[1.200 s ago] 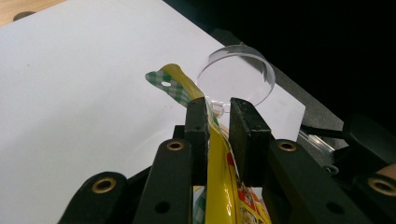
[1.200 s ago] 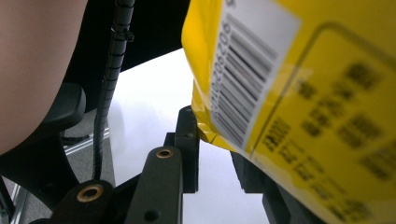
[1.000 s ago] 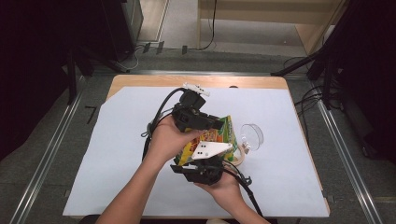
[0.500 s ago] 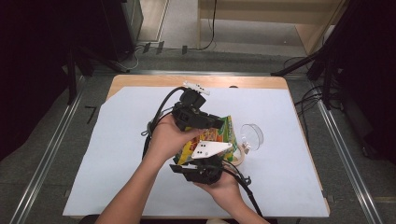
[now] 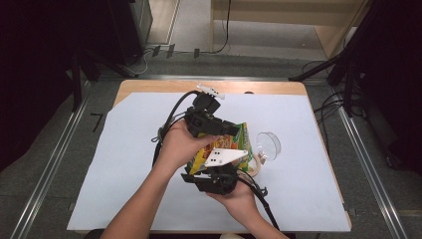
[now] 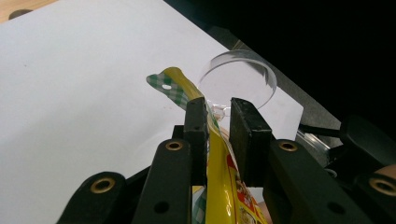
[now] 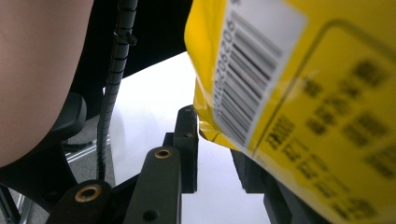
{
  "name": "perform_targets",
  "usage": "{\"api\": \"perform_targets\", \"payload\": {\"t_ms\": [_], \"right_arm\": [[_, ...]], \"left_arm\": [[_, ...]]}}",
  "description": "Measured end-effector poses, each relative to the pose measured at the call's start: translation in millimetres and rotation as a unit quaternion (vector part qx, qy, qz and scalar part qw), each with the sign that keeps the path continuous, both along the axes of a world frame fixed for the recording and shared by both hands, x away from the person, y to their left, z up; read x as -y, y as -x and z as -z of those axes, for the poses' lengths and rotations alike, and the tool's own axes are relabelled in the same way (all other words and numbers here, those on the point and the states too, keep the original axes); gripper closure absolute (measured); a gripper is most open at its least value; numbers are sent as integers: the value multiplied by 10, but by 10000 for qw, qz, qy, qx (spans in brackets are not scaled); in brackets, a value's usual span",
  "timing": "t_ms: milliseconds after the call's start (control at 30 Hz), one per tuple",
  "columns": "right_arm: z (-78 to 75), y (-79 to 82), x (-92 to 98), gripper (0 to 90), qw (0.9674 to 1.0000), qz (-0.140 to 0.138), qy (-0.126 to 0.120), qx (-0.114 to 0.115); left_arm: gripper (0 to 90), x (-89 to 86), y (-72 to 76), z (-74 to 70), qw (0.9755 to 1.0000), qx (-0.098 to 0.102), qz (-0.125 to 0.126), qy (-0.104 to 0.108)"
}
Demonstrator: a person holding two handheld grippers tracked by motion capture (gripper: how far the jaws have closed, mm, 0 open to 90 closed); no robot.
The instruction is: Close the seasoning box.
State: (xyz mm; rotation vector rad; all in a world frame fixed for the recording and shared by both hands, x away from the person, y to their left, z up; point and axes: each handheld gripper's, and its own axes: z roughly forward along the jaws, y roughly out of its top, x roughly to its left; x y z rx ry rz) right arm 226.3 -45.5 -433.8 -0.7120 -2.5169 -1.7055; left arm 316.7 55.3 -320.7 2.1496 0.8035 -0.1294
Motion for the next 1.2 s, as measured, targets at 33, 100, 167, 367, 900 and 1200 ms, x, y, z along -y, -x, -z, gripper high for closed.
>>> {"api": "perform_targets", "payload": {"t_ms": [33,100,167,367,900,1200], "right_arm": [[1,-2,-2,723,10000,0,0,0],[-2,2,-5,722,10000,-6,-5,-17],[-8,9,-10,722,10000,-5,-14,1],[-1,20,-18,739,10000,28,-10,37],[-6,58,-6,748,9998,41,-69,168],[24,53,-21,740,9996,49,34,268]], "left_arm": [[778,2,6,-1,10000,8,-19,8],[779,-1,13,-8,10000,11,-18,9],[779,-4,17,-15,10000,13,-17,11],[779,1,17,-16,10000,16,33,2],[779,27,115,-63,9997,216,-3,-59],[778,-11,93,-19,9999,101,23,6]]}}
